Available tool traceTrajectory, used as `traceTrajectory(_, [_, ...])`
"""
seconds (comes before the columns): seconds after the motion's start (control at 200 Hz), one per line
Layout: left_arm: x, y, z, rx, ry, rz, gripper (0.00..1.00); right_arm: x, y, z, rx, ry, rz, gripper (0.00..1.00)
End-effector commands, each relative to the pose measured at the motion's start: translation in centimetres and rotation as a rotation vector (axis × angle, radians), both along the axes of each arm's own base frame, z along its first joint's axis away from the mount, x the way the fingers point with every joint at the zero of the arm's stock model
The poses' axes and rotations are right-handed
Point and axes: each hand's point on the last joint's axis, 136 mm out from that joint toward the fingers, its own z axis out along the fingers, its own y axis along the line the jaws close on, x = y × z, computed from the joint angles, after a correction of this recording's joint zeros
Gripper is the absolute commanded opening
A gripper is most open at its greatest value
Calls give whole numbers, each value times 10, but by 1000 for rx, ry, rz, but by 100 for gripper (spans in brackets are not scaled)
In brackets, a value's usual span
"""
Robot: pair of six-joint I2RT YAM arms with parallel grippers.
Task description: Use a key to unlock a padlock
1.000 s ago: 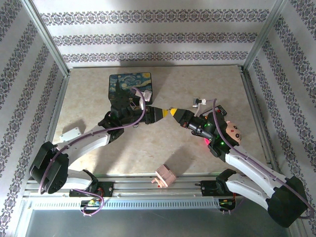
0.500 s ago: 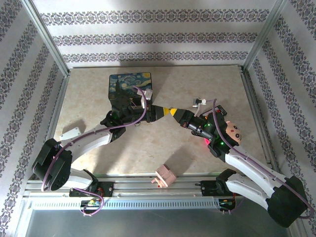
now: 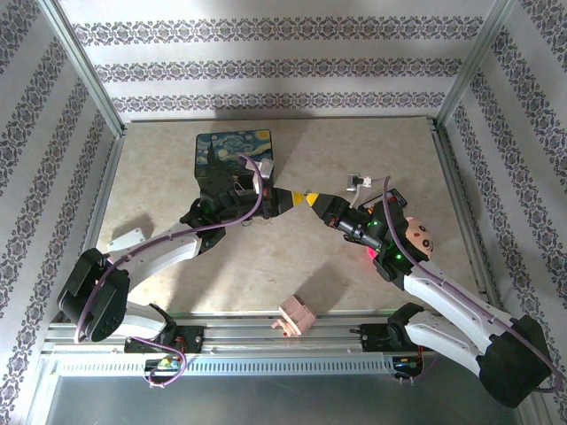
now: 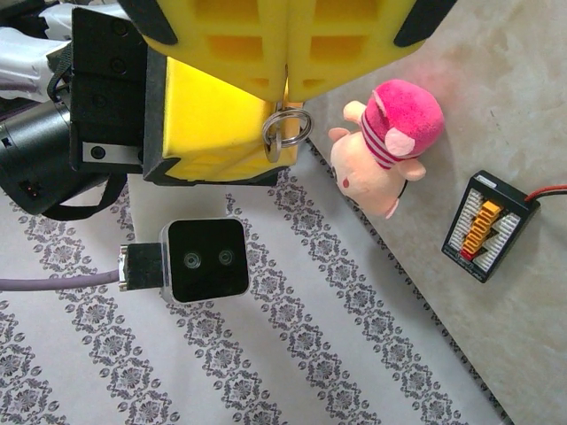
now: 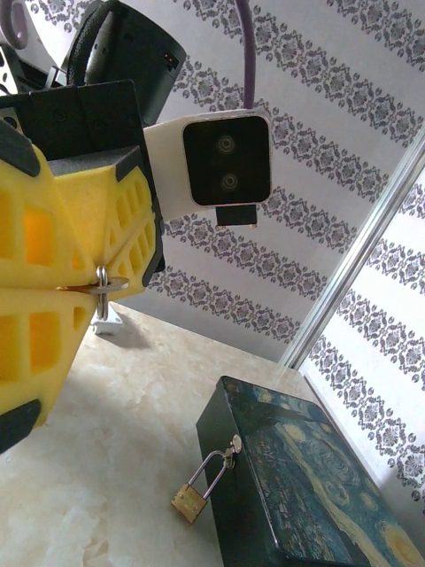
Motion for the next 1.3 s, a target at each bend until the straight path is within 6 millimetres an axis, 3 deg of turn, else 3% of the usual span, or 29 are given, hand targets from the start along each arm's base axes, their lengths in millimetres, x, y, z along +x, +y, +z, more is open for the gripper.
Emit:
traceTrajectory(0.0, [-5, -1, 21, -4, -70, -29, 0, 0, -1, -5, -10, -7, -1, 6])
traceTrajectory(0.095, [-4, 9, 5, 104, -15, -15, 0, 3, -8, -16, -76, 3, -42, 19])
traceTrajectory(0.275, [-21, 43, -52, 506, 114, -22, 0, 5, -27, -39, -203, 24, -131, 48])
traceTrajectory(0.405, [-37, 74, -92, 774, 222, -43, 0, 6, -34, -48, -296, 30, -156, 54])
traceTrajectory(0.505, [-47, 94, -107, 921, 272, -69, 0, 6, -35, -60, -408, 37, -155, 56])
traceTrajectory(0.645, [-44, 111, -105, 1059, 237, -51, 0, 5, -22, -79, -567, 42, -116, 62])
traceTrajectory(0.76, [-42, 103, -94, 1025, 203, -69, 0, 3, 5, -89, -615, 32, -25, 64])
traceTrajectory(1.024, [-46, 89, -85, 955, 186, -132, 0, -5, 64, -90, -660, -61, 129, 70])
traceTrajectory(1.294, [-44, 86, -82, 944, 180, -143, 0, -7, 80, -95, -625, -79, 176, 70])
